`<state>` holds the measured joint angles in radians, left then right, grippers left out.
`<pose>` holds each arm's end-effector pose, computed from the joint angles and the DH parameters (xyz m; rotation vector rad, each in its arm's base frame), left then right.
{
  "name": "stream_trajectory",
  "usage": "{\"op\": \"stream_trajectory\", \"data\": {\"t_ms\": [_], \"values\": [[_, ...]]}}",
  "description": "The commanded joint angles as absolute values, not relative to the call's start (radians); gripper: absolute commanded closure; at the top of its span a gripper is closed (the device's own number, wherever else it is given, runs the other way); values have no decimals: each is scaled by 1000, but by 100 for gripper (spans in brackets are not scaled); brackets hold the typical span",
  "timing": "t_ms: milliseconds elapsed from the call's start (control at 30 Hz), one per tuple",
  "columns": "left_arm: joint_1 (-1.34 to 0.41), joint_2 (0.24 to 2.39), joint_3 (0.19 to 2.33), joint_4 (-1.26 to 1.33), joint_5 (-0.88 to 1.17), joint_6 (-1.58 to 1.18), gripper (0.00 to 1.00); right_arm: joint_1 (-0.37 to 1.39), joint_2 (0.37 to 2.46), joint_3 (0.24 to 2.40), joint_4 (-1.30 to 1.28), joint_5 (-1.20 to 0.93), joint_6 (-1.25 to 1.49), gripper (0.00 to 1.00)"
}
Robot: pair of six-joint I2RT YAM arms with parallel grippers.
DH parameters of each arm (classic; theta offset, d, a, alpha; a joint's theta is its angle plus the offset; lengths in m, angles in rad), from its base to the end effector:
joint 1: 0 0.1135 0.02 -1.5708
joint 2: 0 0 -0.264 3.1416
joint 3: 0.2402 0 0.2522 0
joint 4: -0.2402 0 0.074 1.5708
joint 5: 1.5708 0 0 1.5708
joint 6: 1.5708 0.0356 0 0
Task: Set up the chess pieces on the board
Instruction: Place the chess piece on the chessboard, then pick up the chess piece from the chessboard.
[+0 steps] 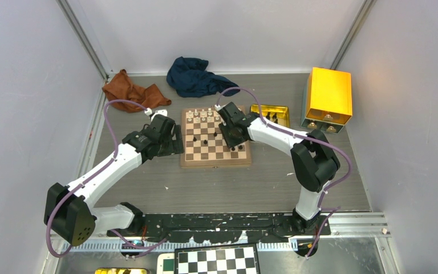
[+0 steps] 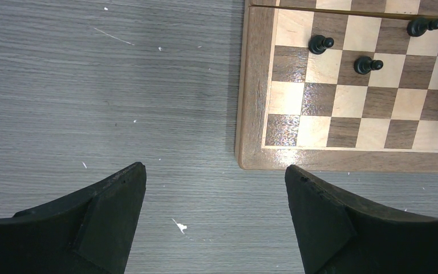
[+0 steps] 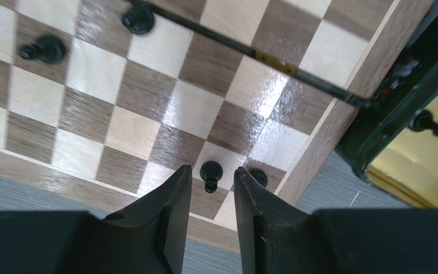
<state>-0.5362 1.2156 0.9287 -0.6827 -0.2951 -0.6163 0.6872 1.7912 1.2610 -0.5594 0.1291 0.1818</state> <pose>0.2127 -0.1143 0.2601 -0.2135 2.4741 -0.1099 0.2889 0.2312 0.2021 -0.6218 2.5760 0.1183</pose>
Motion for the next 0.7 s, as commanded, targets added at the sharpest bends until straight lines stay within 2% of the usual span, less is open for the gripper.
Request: {"op": "stream_trajectory", "data": {"t_ms": [0,333,667], "values": [[-533,1207,967,-645,-308,-600,8,692,1775,1383,-565,123,157,61],[-530,1200,973,-651,-319,-589,8,692,1921,1557,-574,82,134,61],[-522,1202,973,-652,-318,-583,8,696,2011,1635,-574,43,136,62]]}}
